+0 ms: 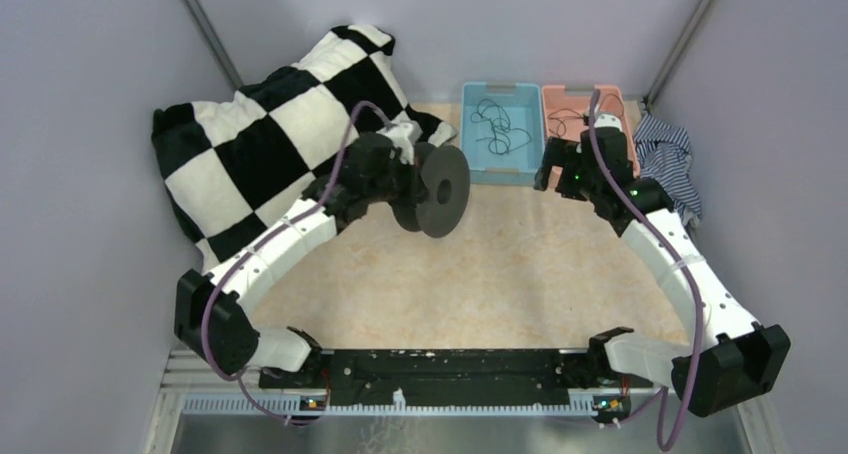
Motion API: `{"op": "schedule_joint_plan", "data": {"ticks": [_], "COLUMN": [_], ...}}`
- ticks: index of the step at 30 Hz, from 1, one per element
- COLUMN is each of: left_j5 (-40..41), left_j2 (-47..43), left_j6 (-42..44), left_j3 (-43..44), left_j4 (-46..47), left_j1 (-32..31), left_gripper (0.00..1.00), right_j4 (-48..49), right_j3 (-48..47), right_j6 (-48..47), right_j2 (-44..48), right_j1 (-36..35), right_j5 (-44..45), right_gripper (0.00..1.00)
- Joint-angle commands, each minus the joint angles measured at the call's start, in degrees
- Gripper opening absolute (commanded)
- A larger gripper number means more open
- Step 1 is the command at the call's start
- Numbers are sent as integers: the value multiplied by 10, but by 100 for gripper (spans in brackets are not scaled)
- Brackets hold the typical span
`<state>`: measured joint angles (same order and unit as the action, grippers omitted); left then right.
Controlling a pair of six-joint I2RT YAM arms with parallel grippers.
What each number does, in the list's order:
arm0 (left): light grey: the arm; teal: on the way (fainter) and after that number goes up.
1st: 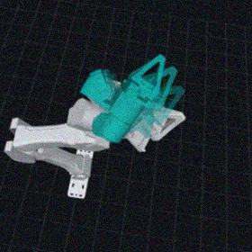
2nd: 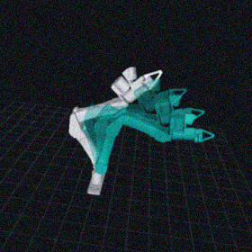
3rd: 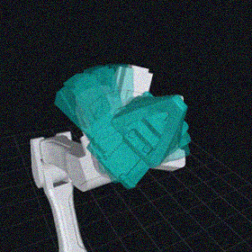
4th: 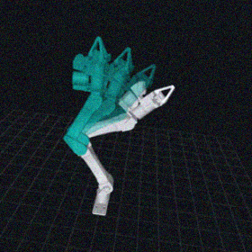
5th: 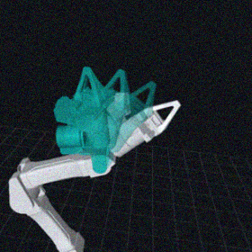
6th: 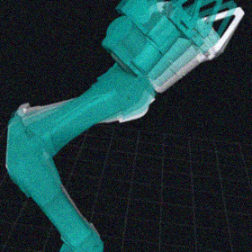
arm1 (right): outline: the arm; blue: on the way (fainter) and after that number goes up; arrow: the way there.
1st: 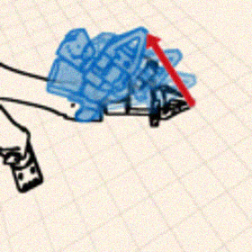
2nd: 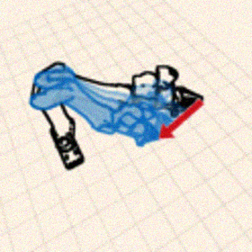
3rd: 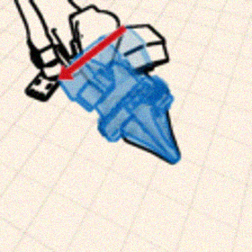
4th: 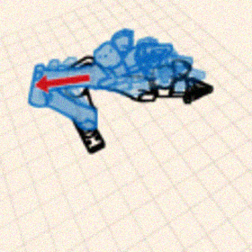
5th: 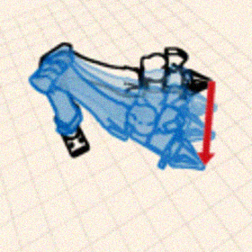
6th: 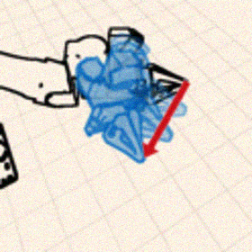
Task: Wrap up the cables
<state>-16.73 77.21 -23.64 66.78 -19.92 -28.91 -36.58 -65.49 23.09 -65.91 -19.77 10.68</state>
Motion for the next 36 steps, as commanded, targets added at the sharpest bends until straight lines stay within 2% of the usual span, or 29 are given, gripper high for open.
{"op": "schedule_joint_plan", "data": {"ticks": [1,3,9,15,17,24,29,36], "left_j5": [282,382,494,518,531,413,333,235], "left_j2": [32,61,104,144,149,100,70,91], "left_j6": [91,121,147,137,109,95,76,115], "left_j3": [70,107,136,123,124,79,82,76], "left_j4": [-81,-94,-74,-52,-61,-11,-19,-24], "left_j1": [-128,-182,-260,-289,-291,-291,-291,-291], "left_gripper": [0,0,0,0,0,0,0,0], "right_j4": [-5,-7,-5,19,16,13,19,32], "right_j3": [-22,-19,-10,19,16,12,17,19], "right_j6": [1,10,28,39,39,39,42,55], "right_j2": [17,21,38,77,77,75,72,62], "right_j1": [27,27,28,29,29,29,28,28], "right_j5": [-11,-5,15,12,11,8,0,-27], "right_gripper": [99,99,99,99,99,99,99,98]}}
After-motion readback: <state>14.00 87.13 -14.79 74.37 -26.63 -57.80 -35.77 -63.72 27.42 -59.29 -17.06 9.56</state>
